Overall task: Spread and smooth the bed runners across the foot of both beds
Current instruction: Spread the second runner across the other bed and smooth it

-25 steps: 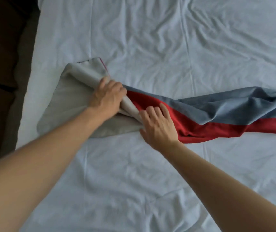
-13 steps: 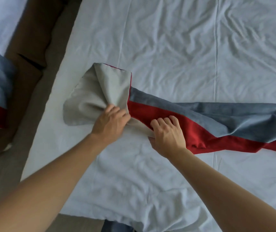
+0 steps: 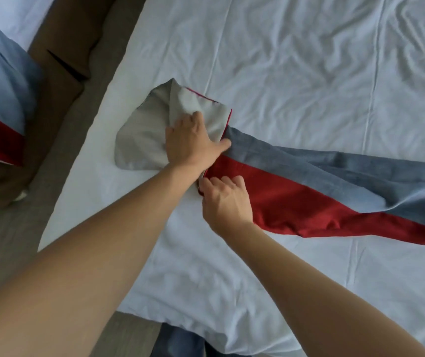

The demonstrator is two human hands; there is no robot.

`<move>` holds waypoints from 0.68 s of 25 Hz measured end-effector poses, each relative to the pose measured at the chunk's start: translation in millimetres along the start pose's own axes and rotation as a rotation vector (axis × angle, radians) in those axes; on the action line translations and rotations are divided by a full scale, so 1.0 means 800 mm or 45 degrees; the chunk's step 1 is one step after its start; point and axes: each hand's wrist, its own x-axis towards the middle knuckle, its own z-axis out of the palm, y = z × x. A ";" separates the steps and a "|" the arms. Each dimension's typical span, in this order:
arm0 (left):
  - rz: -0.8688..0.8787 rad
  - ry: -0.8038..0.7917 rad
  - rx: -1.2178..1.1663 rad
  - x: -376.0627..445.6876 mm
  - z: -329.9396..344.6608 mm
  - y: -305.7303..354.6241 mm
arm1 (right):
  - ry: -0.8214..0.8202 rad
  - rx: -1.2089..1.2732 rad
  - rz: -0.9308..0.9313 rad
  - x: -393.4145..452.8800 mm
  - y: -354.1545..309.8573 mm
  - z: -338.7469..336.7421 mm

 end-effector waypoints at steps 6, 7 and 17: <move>0.195 0.030 0.279 -0.035 0.007 -0.044 | 0.028 0.006 0.177 0.020 0.028 -0.016; 0.119 0.071 0.165 -0.041 0.004 -0.056 | 0.049 0.004 0.178 0.026 0.032 -0.020; -1.013 0.077 -0.697 -0.237 0.018 -0.153 | 0.067 -0.044 -0.162 0.066 -0.043 -0.018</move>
